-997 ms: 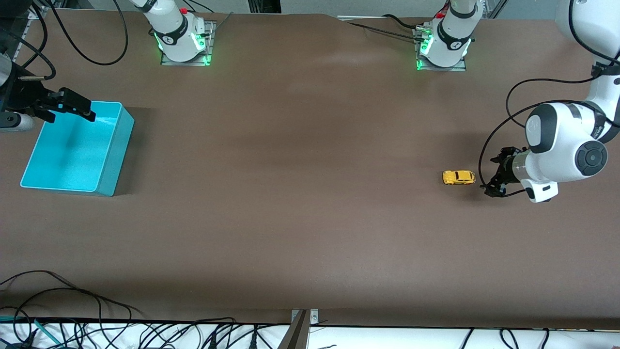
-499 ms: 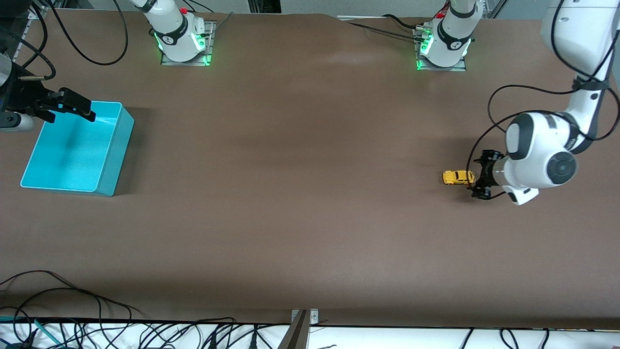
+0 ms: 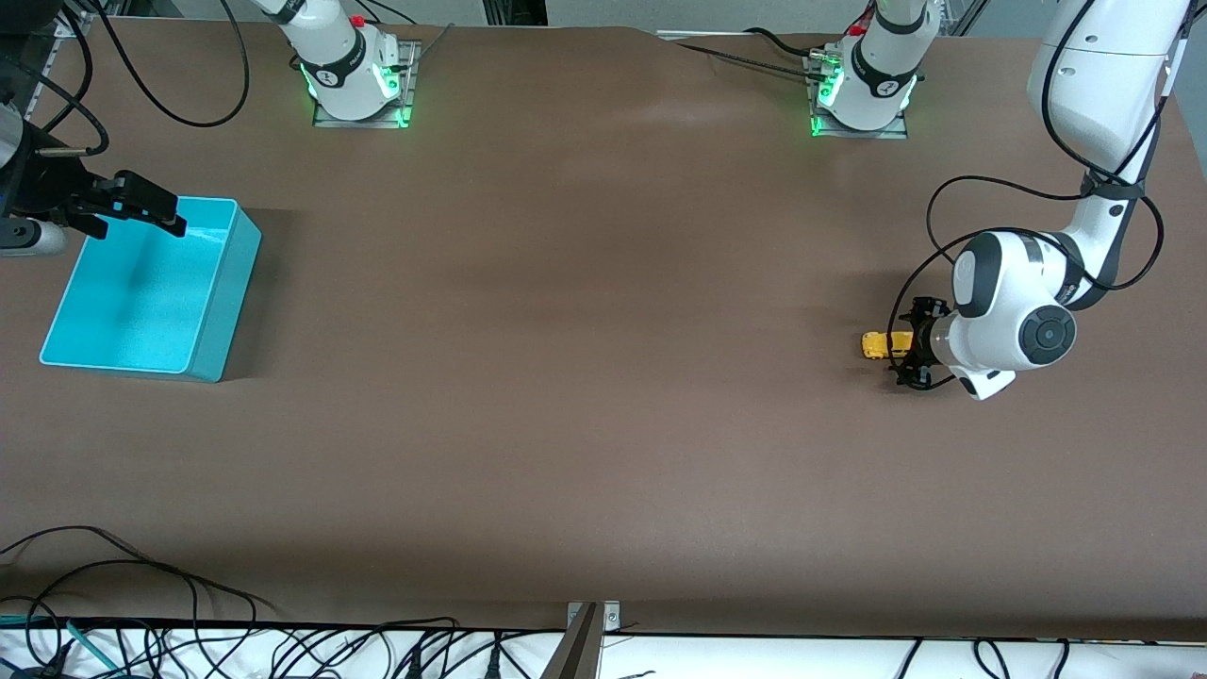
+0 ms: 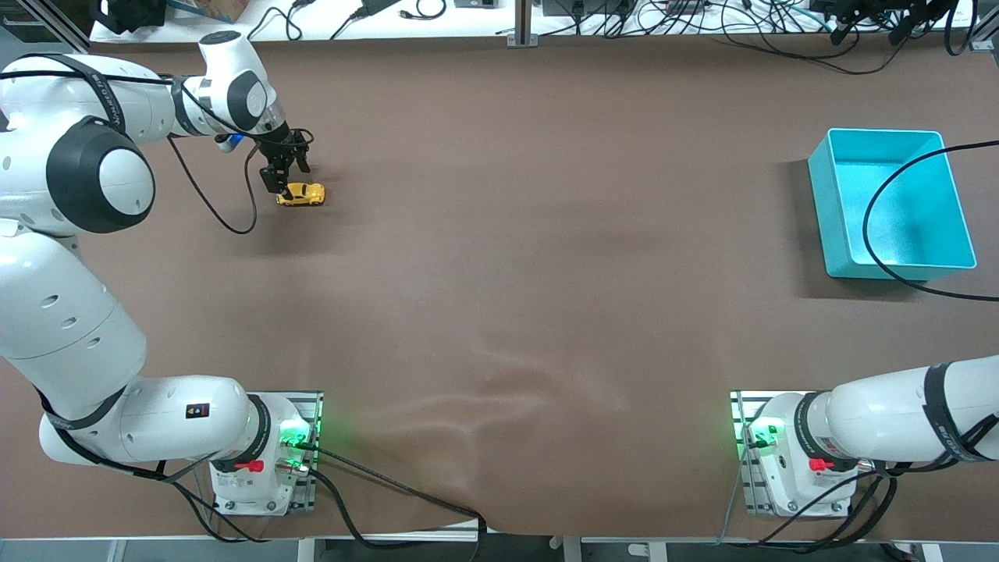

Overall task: Wind up and store yellow beetle car
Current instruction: 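Close the left gripper on the yellow car's body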

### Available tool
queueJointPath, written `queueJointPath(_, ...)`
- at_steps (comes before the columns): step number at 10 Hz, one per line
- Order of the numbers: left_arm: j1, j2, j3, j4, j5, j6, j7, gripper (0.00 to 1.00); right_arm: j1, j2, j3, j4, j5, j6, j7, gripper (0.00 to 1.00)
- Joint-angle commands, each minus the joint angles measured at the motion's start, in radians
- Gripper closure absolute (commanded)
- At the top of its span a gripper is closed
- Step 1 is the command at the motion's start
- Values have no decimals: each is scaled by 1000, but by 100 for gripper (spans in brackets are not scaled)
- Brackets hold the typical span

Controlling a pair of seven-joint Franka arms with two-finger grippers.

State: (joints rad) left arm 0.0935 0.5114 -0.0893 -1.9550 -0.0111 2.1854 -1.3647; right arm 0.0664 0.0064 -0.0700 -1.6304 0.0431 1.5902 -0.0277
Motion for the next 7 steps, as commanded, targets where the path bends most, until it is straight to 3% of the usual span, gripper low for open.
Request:
queueJointPath(1, 2, 1, 3, -34, 36, 43, -22, 7, -4, -11, 3, 0, 17, -9, 8, 0)
queueJointPath(4, 2, -4, 5, -68, 57, 70, -42, 15, -4, -13, 3, 0, 17, -9, 8, 0)
queueJointPath(6, 3, -14, 3, -70, 57, 70, -60, 29, -4, -11, 3, 0, 17, -9, 8, 0)
queueJointPath(7, 3, -16, 3, -67, 57, 68, -65, 30, -4, -13, 3, 0, 17, -9, 8, 0)
